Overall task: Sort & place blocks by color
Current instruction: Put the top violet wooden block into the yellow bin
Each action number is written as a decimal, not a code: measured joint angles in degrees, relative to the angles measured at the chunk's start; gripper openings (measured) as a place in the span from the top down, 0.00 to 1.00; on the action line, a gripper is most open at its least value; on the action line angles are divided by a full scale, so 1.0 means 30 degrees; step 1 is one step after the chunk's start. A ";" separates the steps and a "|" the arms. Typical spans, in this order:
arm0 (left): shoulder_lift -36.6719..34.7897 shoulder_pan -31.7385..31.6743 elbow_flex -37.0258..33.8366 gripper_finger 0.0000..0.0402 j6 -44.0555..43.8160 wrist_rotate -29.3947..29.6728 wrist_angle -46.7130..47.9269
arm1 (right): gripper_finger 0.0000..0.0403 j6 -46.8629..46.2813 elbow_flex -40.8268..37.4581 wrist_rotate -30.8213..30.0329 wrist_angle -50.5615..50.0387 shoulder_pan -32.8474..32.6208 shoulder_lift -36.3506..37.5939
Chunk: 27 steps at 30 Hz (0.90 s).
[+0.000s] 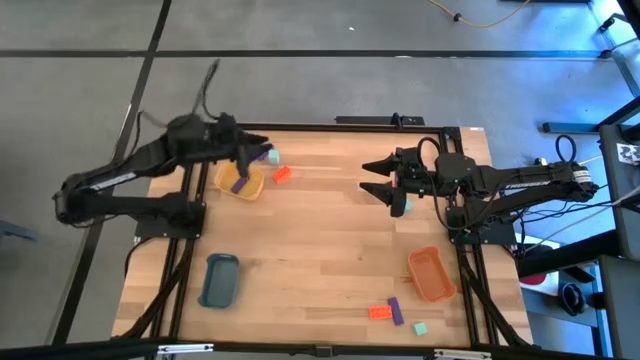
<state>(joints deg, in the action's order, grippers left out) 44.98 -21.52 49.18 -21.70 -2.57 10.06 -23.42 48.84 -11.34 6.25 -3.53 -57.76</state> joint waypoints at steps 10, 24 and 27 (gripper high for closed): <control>-0.2059 0.3962 -0.3394 0.63 0.0928 0.1227 -0.6357 | 0.22 0.0016 0.0000 0.0001 0.0040 0.0005 0.0000; -0.2074 0.3955 -0.3386 0.63 0.1607 0.0962 -0.6663 | 0.22 -0.0836 0.0000 0.0191 -0.0026 -0.0007 0.0007; -0.2074 0.3955 -0.3383 0.63 0.1930 0.0954 -0.6663 | 0.22 -0.1166 0.0000 0.0269 -0.0033 -0.0007 0.0007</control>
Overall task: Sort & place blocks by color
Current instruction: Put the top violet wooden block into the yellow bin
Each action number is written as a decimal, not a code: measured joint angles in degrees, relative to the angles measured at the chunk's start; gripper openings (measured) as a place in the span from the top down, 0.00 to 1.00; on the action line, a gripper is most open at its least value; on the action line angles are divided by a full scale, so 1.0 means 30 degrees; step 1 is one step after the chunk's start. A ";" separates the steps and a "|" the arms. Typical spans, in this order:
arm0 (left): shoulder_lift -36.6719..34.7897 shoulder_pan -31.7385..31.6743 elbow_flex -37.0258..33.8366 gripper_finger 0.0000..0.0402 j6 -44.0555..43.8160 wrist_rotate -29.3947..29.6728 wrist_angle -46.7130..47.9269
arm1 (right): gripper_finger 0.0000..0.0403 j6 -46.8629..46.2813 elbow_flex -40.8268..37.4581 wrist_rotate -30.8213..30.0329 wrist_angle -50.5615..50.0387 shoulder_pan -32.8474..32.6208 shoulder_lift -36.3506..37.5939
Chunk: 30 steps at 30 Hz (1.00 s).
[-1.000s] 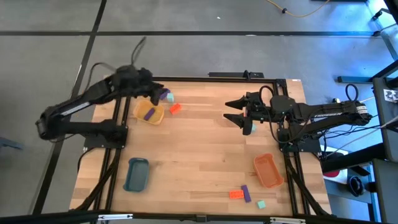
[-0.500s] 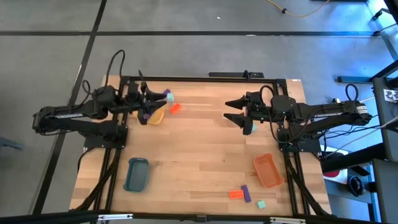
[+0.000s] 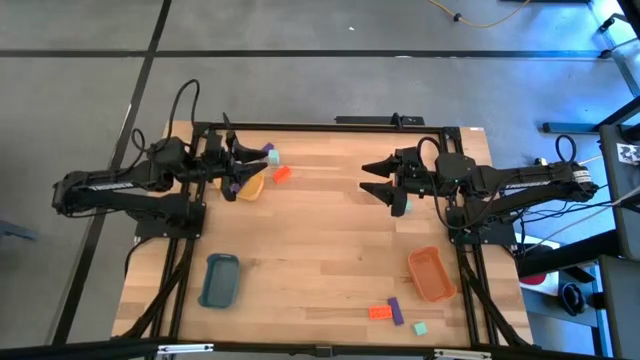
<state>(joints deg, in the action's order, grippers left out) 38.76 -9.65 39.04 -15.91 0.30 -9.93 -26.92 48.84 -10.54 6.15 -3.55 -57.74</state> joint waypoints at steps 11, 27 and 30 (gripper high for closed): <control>0.0000 -0.0029 0.0004 0.63 0.0018 0.0007 -0.0015 | 0.22 0.0029 0.0000 0.0084 -0.0003 0.0000 0.0000; 0.5590 -0.8276 0.6612 0.63 0.0249 0.0159 1.1837 | 0.22 -0.0150 0.0000 0.0042 -0.0024 -0.0007 0.0000; 0.8468 -1.1586 0.8220 0.63 0.1496 -0.2862 1.5213 | 0.22 -0.0455 0.0000 0.0048 -0.0233 -0.0007 0.0000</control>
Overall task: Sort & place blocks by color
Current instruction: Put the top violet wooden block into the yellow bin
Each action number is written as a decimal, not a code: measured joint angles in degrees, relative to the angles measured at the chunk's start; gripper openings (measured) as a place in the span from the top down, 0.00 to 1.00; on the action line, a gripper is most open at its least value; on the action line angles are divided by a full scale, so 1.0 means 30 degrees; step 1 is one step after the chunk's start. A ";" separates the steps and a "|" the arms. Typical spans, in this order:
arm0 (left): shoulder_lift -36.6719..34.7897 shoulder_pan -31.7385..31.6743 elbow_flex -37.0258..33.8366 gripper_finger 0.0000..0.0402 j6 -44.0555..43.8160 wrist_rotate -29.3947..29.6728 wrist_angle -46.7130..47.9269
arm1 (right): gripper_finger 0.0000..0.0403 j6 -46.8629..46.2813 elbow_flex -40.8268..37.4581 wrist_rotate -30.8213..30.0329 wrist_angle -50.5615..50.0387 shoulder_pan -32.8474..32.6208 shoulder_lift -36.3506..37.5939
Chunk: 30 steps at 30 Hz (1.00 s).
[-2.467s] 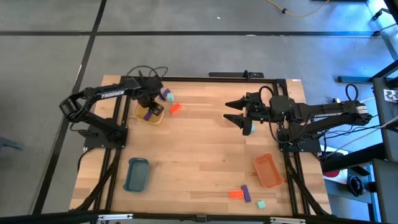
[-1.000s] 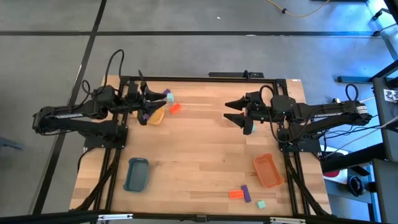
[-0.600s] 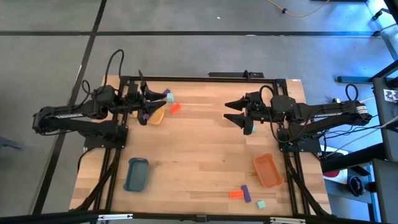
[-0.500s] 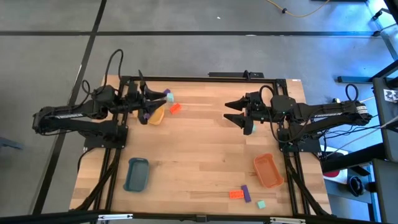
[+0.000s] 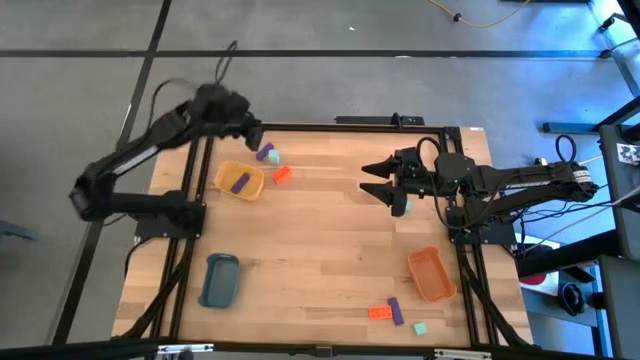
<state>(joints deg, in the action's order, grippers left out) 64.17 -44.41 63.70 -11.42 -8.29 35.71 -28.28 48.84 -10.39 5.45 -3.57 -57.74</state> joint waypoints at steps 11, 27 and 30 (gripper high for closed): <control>0.9092 -0.3318 0.0766 0.52 0.3318 -0.1788 0.4910 | 0.22 -0.0448 0.0000 -0.0022 -0.0394 0.0005 0.0000; 1.2989 -0.3066 0.1233 0.40 0.6879 0.0363 0.3645 | 0.22 -0.0441 0.0000 -0.0054 -0.0518 0.0000 0.0000; 1.3421 -0.2972 0.1233 0.40 0.6944 0.0282 0.3238 | 0.22 -0.0434 0.0000 -0.0256 -0.0518 0.0003 0.0000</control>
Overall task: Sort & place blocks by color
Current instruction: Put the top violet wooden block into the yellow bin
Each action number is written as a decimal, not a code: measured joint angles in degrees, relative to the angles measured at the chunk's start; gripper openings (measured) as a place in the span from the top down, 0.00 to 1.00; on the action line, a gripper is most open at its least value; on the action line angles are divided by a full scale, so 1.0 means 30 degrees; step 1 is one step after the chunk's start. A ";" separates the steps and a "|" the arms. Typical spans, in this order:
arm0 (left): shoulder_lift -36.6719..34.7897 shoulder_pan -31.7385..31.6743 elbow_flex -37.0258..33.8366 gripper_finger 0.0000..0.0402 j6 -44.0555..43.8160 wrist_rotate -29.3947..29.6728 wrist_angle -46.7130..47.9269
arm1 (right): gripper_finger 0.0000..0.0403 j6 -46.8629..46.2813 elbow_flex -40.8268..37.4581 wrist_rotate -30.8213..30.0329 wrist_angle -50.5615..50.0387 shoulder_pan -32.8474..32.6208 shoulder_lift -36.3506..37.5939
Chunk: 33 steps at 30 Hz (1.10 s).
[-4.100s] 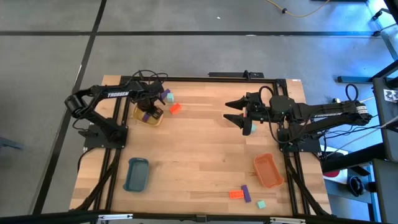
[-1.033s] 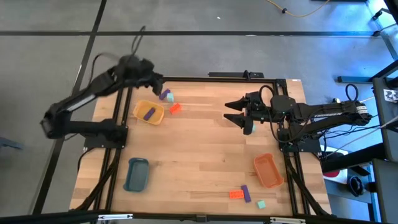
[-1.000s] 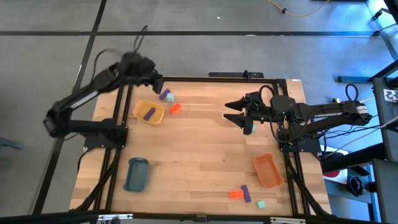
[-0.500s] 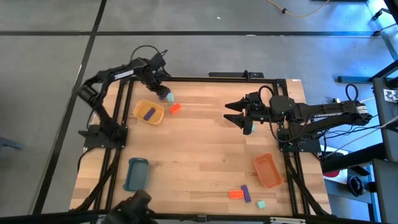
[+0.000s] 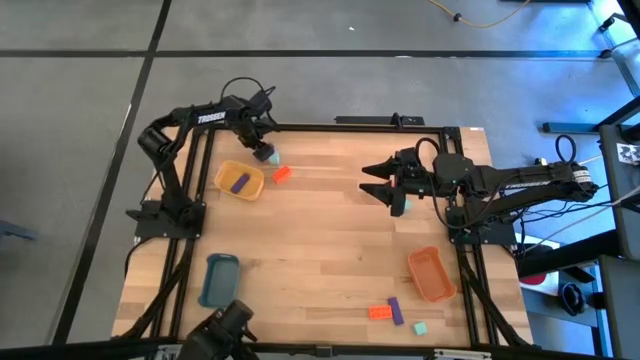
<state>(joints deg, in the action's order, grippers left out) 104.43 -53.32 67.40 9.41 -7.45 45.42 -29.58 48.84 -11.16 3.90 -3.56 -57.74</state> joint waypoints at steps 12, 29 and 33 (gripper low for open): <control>0.1065 0.0784 0.0000 0.40 0.0073 0.1818 -0.0518 | 0.22 -0.0043 0.0000 -0.0429 0.0006 -0.0003 0.0000; 0.1747 0.0970 0.0051 0.47 0.0021 0.2615 -0.0957 | 0.22 -0.0495 0.0000 -0.0480 0.0022 -0.0003 0.0000; 0.1761 0.0973 0.0036 0.56 0.0034 0.2910 -0.0983 | 0.22 -0.0560 0.0000 -0.0480 0.0027 -0.0003 0.0000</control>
<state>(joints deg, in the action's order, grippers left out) 109.71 -50.41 67.51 9.51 1.28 42.47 -31.26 48.84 -12.60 3.98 -3.57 -57.74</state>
